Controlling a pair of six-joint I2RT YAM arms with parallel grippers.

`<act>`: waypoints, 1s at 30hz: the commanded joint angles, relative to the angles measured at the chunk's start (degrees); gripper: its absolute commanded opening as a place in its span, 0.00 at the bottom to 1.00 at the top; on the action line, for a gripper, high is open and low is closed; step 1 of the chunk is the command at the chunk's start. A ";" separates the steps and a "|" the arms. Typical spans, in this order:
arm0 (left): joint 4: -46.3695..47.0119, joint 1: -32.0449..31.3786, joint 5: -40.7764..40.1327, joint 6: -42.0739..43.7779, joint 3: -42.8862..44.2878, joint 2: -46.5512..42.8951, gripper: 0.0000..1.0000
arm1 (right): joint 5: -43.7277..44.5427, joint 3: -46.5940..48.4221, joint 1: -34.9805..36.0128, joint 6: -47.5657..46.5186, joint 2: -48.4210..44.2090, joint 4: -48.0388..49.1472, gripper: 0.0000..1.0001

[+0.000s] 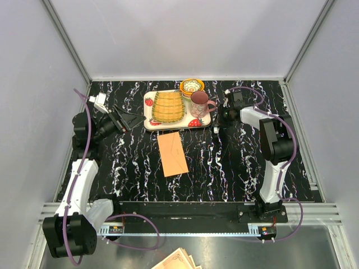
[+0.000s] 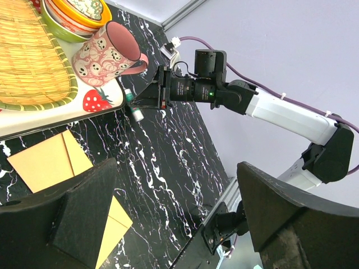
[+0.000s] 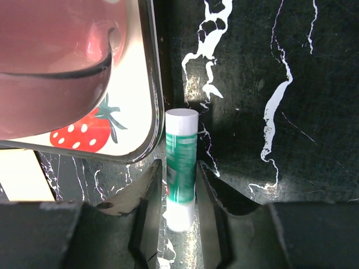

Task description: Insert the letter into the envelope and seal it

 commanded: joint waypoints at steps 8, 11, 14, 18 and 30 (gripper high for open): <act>1.22 0.39 1.93 0.15 0.36 -0.93 0.90 | -2.70 0.19 -0.34 0.57 -0.46 2.40 0.41; 1.22 0.30 1.93 0.06 0.00 -1.20 0.90 | -2.88 -0.17 -0.34 0.05 -1.07 2.40 0.41; 1.57 0.39 2.28 -0.11 -0.26 -1.46 0.90 | -3.41 -0.69 -0.43 -0.48 -2.13 2.22 0.42; 0.44 0.39 2.28 0.67 -0.09 -1.99 0.91 | -4.37 -1.66 -0.42 -0.83 -4.49 2.31 0.46; -34.96 1.00 2.38 23.43 17.74 3.09 0.99 | -4.64 -5.53 -1.39 -6.71 -23.47 -5.07 0.79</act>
